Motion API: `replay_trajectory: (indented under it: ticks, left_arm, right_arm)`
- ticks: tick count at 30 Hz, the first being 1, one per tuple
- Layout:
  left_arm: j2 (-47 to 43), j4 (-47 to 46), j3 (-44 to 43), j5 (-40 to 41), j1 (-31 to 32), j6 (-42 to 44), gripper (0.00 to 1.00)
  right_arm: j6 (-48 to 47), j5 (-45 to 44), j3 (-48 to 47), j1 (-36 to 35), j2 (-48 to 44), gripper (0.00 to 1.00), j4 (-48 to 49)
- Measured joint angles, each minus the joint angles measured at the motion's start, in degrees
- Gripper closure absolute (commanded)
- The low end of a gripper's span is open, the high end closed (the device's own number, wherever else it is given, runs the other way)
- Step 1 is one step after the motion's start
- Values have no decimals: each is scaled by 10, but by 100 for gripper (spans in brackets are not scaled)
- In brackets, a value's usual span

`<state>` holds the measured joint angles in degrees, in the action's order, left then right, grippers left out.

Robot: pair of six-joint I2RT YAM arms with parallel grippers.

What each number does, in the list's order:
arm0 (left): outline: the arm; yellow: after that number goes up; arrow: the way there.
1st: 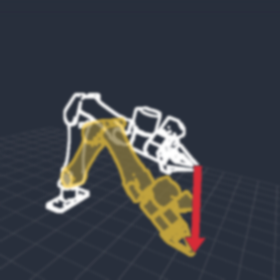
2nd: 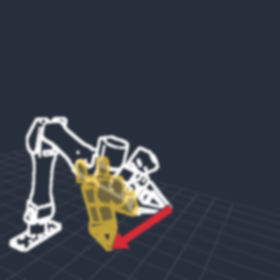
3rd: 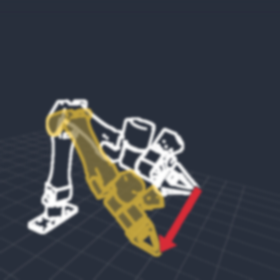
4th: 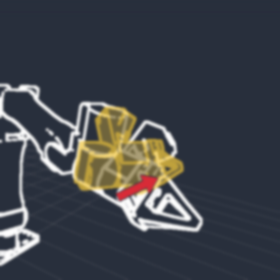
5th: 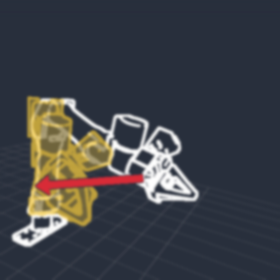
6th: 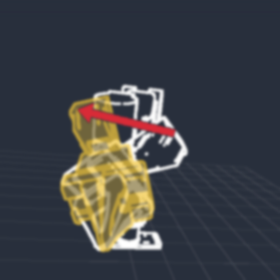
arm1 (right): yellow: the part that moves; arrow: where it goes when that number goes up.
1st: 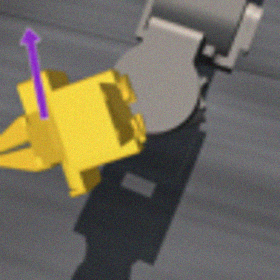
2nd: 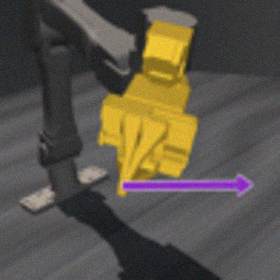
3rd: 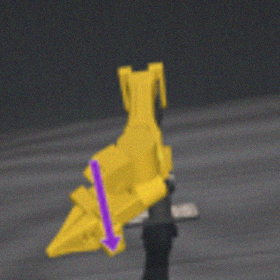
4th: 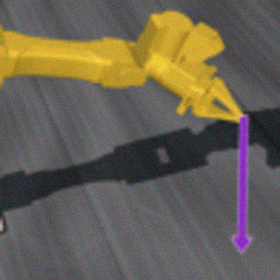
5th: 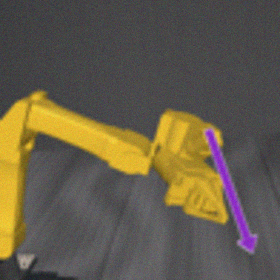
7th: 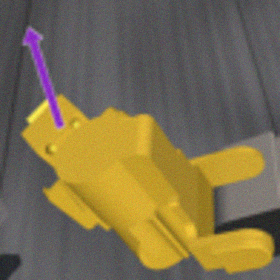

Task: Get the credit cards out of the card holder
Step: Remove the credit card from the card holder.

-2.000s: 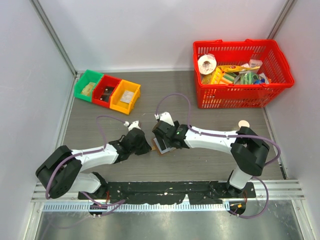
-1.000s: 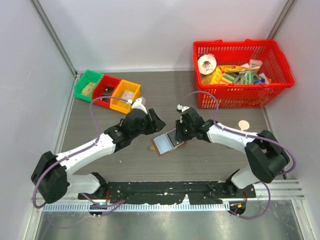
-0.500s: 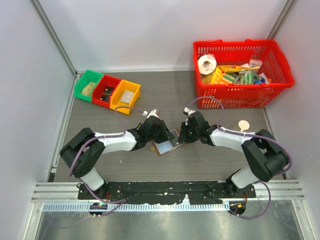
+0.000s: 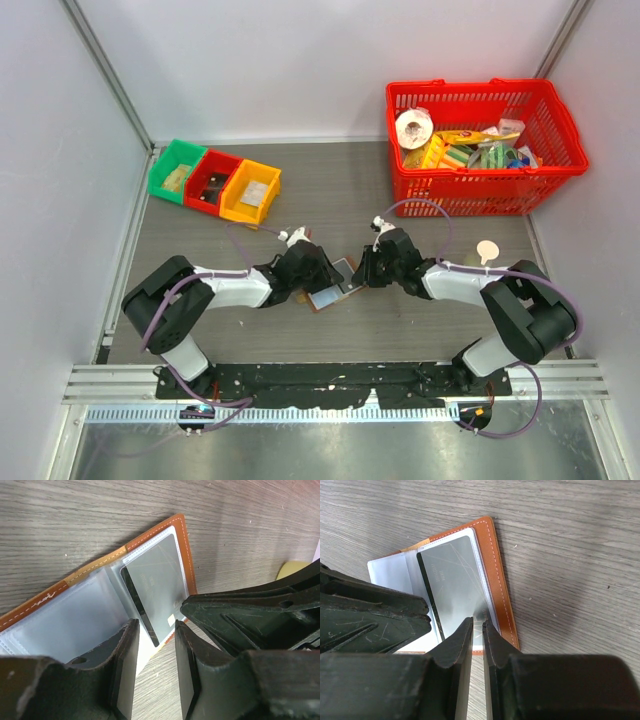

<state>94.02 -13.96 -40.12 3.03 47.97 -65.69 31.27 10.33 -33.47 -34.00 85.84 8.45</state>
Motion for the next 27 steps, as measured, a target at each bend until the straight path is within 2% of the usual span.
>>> replay_trajectory:
  ticks: [16, 23, 27]
  left_arm:
    - [10, 33, -37, 35, -1, -15, 32]
    - [13, 31, -38, 36, -5, -38, 32]
    - [23, 23, -42, 33, -8, -50, 35]
  right_arm:
    - [7, 7, 7, 0, -1, 81, 12]
    - [10, 16, 14, 0, -6, 81, 14]
    - [13, 18, 16, 0, -7, 81, 16]
